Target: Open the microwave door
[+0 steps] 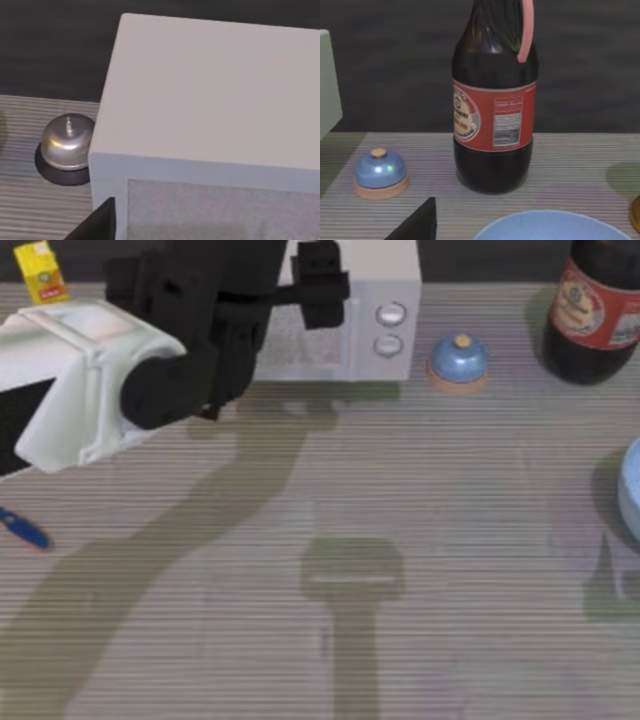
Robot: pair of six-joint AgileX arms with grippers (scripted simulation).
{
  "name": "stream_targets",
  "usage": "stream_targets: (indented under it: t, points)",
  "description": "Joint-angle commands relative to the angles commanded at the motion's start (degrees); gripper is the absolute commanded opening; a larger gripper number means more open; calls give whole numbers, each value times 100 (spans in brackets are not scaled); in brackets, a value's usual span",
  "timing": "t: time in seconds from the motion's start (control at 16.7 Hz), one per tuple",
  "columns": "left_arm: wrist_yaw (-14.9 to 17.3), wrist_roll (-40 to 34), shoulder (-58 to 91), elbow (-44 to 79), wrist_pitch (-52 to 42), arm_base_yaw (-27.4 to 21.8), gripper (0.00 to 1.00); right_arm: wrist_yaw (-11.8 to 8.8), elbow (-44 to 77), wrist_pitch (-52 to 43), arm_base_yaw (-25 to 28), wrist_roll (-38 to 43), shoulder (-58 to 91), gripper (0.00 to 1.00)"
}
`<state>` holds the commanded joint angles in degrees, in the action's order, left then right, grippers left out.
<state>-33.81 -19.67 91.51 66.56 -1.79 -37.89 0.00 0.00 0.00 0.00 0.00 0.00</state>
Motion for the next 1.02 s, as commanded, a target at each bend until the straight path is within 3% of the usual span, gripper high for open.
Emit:
stream_targets:
  t: [0.24, 0.42, 0.78, 1.02]
  points:
    - [-540, -307, 1518, 1030, -59, -609, 100, 0, 0, 0, 0, 0, 0, 100]
    - [-732, -412, 2022, 1388, -91, -826, 100, 0, 0, 0, 0, 0, 0, 100]
    - [-729, -407, 2073, 1414, -85, -813, 100, 0, 0, 0, 0, 0, 0, 100]
    - [-506, -214, 2672, 1943, 120, -564, 100, 0, 0, 0, 0, 0, 0, 100]
